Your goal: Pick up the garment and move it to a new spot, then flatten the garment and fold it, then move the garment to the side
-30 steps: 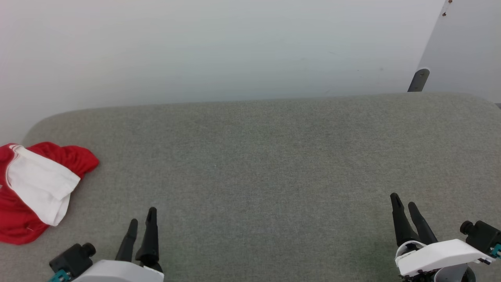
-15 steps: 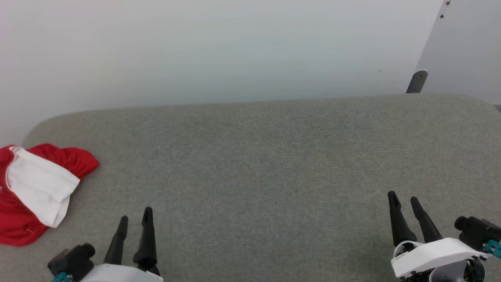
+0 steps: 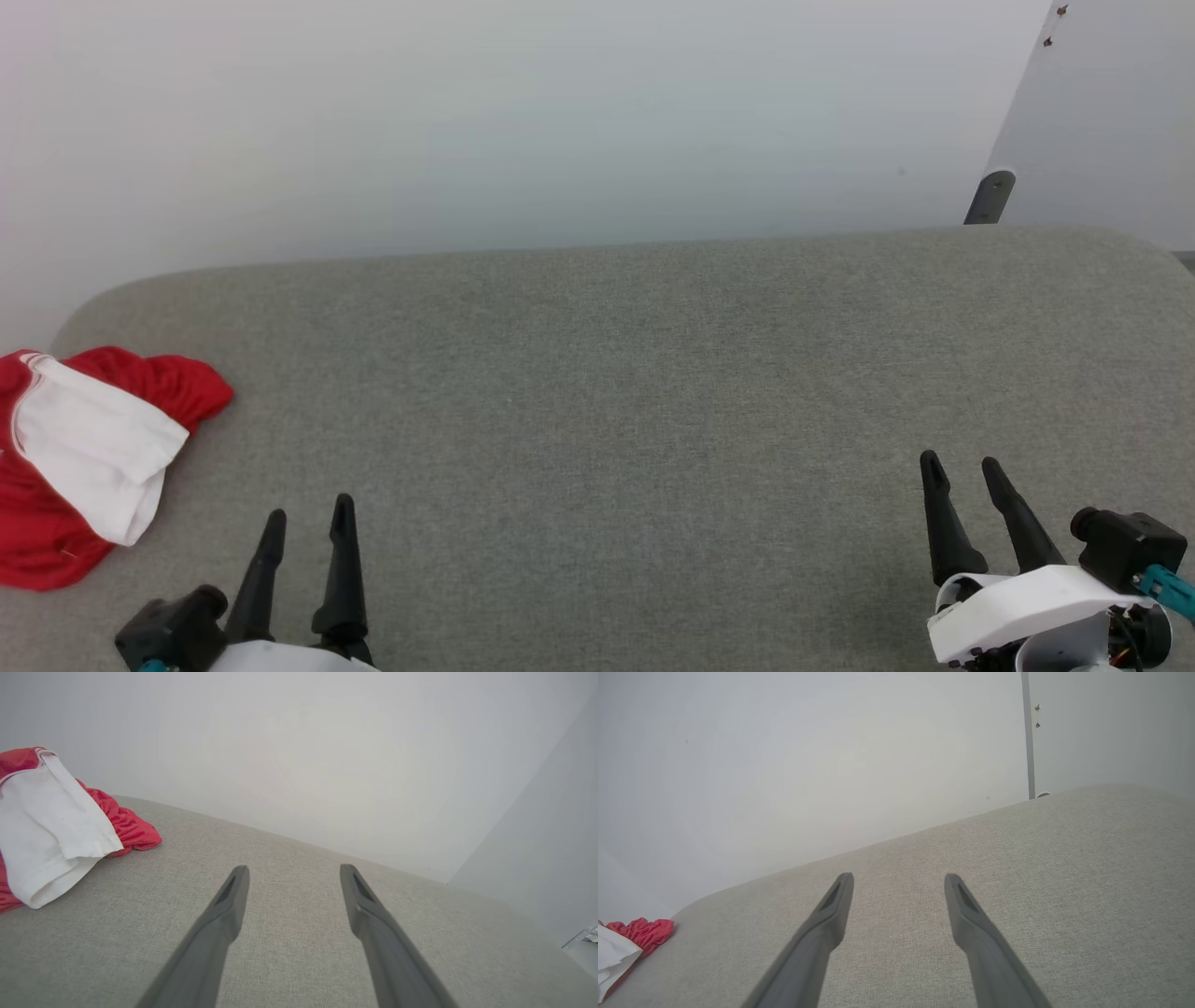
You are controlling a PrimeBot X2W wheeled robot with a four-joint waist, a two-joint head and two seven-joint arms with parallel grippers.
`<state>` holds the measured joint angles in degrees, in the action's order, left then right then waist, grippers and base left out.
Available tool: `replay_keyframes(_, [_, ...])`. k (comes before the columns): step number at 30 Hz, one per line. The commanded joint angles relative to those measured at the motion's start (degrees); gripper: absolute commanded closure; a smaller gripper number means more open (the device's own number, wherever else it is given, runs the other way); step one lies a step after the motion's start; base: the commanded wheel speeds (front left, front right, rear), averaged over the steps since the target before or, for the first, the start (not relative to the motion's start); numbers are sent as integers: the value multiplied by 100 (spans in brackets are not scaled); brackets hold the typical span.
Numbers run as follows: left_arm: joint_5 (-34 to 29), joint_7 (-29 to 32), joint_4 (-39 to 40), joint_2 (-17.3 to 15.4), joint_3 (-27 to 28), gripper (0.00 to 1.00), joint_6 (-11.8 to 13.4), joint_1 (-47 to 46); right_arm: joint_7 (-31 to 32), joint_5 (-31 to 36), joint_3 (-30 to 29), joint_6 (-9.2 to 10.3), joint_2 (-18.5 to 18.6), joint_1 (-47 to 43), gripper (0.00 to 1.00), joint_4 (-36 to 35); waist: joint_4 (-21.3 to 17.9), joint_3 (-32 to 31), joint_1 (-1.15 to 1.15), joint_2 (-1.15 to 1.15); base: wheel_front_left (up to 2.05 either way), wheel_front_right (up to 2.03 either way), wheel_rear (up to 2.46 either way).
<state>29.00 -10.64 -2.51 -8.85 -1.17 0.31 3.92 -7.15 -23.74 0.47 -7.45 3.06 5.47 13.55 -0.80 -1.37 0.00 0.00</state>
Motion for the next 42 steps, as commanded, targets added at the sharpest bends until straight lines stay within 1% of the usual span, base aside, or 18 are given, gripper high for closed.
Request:
replay_keyframes(1, [-136, -43, 70, -25, 20, 0, -12, 26, -47, 144, -1, -4, -9, 101, 0, -58, -1, -2, 0, 0, 0, 0, 0])
replay_keyframes(27, [-1485, -348, 317, 44, 100, 0, -119, 212, -245, 1397, -14, -5, -21, 112, 0, -131, -65, -57, 0, 0, 0, 0, 0])
replay_keyframes(38, [-1907, -455, 371, 77, 137, 0, -176, 286, -306, 1847, 7, -5, -23, 109, 0, -168, -95, -86, 0, 0, 0, 0, 0])
replay_keyframes(42, [-1898, -450, 345, 101, 159, 0, -221, 295, -309, 1853, -4, -5, -23, 101, 0, -172, -102, -93, 0, 0, 0, 0, 0])
